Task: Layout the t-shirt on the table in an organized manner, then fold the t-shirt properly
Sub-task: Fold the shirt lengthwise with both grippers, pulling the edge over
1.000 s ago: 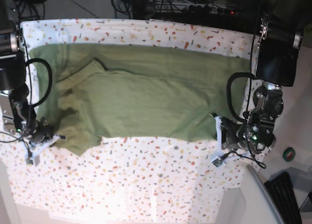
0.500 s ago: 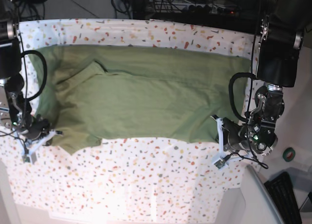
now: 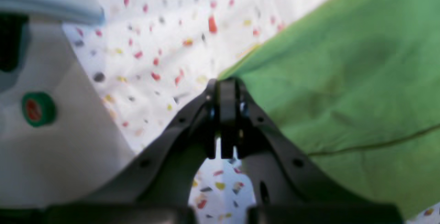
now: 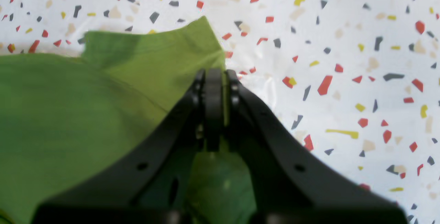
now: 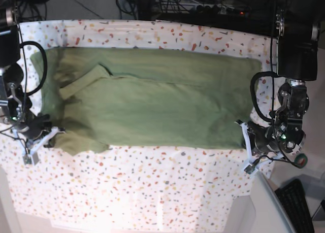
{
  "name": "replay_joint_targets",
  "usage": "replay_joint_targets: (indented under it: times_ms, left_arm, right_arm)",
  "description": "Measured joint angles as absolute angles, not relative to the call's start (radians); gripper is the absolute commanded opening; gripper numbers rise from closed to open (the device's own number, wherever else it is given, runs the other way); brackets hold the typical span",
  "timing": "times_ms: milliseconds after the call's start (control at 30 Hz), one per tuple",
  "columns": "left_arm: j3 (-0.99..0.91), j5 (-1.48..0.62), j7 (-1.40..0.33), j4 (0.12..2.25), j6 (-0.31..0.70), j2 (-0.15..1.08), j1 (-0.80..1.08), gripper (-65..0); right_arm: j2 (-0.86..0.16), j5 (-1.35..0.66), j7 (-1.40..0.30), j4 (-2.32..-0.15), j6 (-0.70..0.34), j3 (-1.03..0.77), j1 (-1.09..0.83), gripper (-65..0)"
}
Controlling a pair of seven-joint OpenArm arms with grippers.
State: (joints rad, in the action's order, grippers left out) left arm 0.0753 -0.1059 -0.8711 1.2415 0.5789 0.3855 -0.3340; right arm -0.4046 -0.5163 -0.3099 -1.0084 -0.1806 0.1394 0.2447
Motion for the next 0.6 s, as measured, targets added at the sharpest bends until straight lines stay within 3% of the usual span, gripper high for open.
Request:
replay_joint_targets:
  times_ms: [600]
  left_arm:
    - [0.066, -0.111, -0.875, 1.335, 0.591, 0.408, -0.215, -65.0]
  right_arm:
    - [-0.413, -0.517, -0.310, -1.122, -0.181, 0.139, 0.175, -65.0]
